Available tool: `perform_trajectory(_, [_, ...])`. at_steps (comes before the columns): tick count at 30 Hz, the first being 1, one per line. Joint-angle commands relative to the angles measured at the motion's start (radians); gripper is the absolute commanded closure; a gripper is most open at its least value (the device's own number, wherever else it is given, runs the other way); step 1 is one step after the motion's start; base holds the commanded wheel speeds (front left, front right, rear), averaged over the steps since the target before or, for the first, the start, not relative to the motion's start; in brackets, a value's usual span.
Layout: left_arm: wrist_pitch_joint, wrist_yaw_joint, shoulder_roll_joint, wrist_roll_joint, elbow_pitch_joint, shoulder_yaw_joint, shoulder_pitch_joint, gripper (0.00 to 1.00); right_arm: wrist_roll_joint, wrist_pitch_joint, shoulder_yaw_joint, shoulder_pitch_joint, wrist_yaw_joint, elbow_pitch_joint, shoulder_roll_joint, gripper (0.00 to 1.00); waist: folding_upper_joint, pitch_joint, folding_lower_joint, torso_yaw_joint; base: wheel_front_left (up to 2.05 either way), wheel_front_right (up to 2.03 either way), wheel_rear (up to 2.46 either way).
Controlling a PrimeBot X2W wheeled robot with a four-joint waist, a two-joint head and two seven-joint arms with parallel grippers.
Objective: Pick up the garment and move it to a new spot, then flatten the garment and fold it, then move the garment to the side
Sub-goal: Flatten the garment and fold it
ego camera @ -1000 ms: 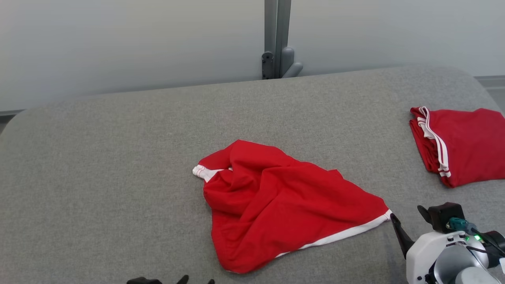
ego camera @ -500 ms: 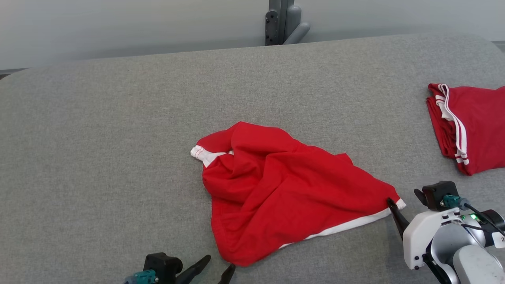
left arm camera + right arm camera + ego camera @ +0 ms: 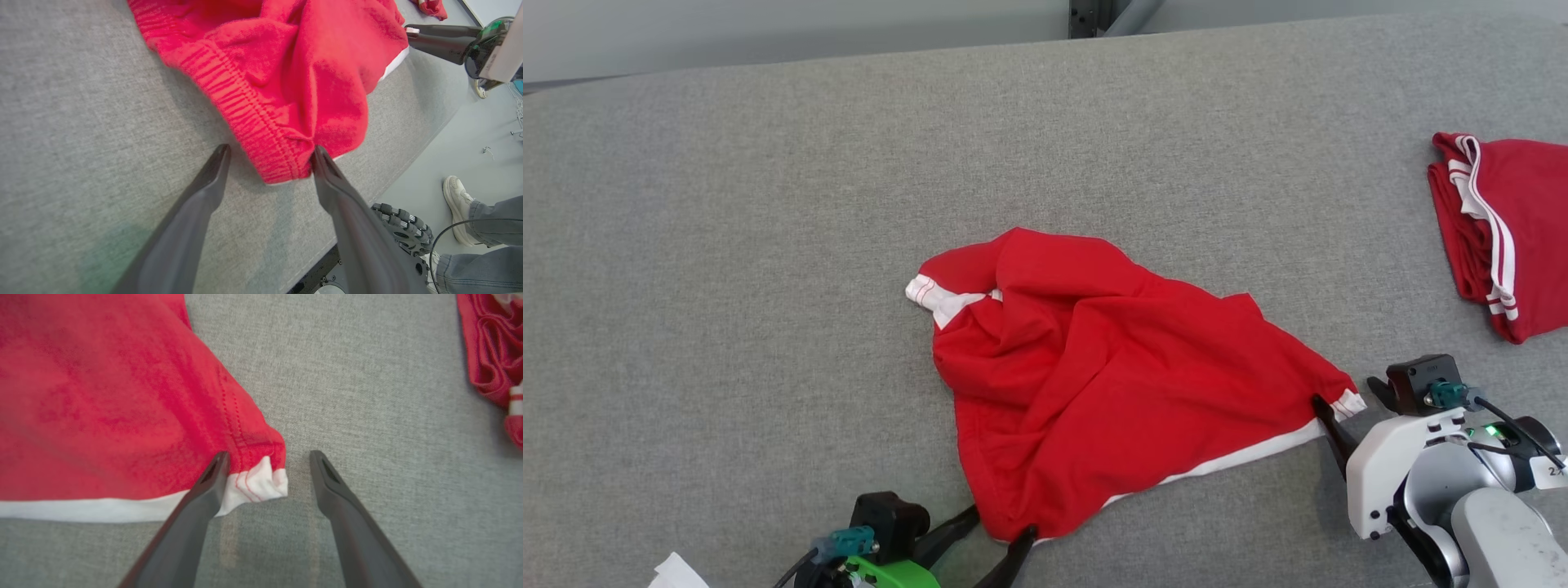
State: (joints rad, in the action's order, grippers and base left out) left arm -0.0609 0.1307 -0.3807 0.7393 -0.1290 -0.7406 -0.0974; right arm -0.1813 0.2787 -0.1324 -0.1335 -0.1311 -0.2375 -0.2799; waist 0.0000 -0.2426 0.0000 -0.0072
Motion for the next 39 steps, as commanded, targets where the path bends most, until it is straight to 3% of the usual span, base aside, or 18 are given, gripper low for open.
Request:
perform_trajectory(1, [0.003,0.0,-0.012,0.011,-0.005,-0.012,-0.022,0.0,-0.008,0.018,-0.009,-0.005,0.001,-0.002,-0.003,0.0,0.0,-0.025,0.0,0.0,0.0,0.0,0.0])
perform_trajectory(4, [0.013,0.0,-0.023,0.029,-0.013,-0.041,-0.038,0.0,-0.027,0.04,-0.02,0.001,0.001,0.002,-0.009,0.0,0.0,-0.036,0.0,0.002,0.0,0.0,0.0])
perform_trajectory(6, [0.022,0.0,-0.03,0.04,-0.017,-0.059,-0.048,0.22,-0.038,0.046,-0.028,0.004,0.0,0.011,-0.012,0.5,0.0,-0.04,0.0,0.004,0.0,0.0,0.0])
perform_trajectory(7, [0.026,0.0,-0.032,0.05,-0.017,-0.071,-0.052,0.59,-0.048,0.047,-0.035,0.006,0.0,0.017,-0.015,1.0,0.0,-0.041,0.0,0.004,0.0,0.0,0.0])
perform_trajectory(8, [0.032,0.0,-0.036,0.054,-0.018,-0.082,-0.059,0.85,-0.058,0.051,-0.041,0.006,0.0,0.021,-0.019,1.0,0.0,-0.042,0.0,0.005,0.0,0.0,0.0])
perform_trajectory(9, [0.037,0.0,-0.04,0.055,-0.02,-0.089,-0.064,1.0,-0.066,0.053,-0.043,0.007,0.0,0.025,-0.022,1.0,0.0,-0.041,0.0,0.006,0.0,0.0,0.0])
perform_trajectory(14, [0.061,0.0,-0.065,0.087,-0.01,-0.124,-0.089,1.0,-0.102,0.064,-0.032,0.013,0.001,0.067,-0.046,1.0,0.0,-0.023,0.0,0.009,0.0,0.0,0.0])
perform_trajectory(18, [0.1,-0.001,-0.089,0.114,0.045,-0.094,-0.085,1.0,-0.157,0.072,0.007,0.04,0.001,0.167,-0.051,1.0,0.0,0.006,0.0,0.014,0.0,0.0,0.0])
perform_trajectory(23, [0.118,-0.028,-0.16,0.152,0.248,-0.018,-0.07,1.0,-0.296,0.116,0.106,0.088,0.001,0.408,-0.049,1.0,0.0,0.016,0.0,0.019,0.0,0.0,0.0])
perform_trajectory(27, [0.08,-0.046,-0.249,0.187,0.469,0.07,-0.131,1.0,-0.38,0.189,0.221,0.069,0.001,0.618,-0.038,1.0,0.0,-0.011,0.0,0.025,0.0,0.0,0.0])
perform_trajectory(31, [-0.019,-0.048,-0.345,0.251,0.618,0.18,-0.268,1.0,-0.463,0.295,0.317,-0.057,0.001,0.743,-0.017,1.0,0.0,-0.075,0.0,0.028,0.0,0.0,0.0])
perform_trajectory(34, [-0.113,-0.041,-0.386,0.315,0.634,0.252,-0.433,1.0,-0.462,0.369,0.359,-0.227,0.001,0.736,-0.015,1.0,0.0,-0.138,0.0,0.024,0.0,0.0,0.0])
perform_trajectory(36, [-0.182,-0.034,-0.392,0.353,0.593,0.285,-0.576,1.0,-0.454,0.411,0.362,-0.376,0.001,0.681,0.0,1.0,0.0,-0.189,0.0,0.021,0.0,0.0,0.0])
perform_trajectory(39, [-0.283,-0.029,-0.349,0.396,0.478,0.296,-0.807,1.0,-0.4,0.446,0.345,-0.628,0.001,0.563,0.037,1.0,0.0,-0.271,0.0,0.012,0.0,0.0,0.0])
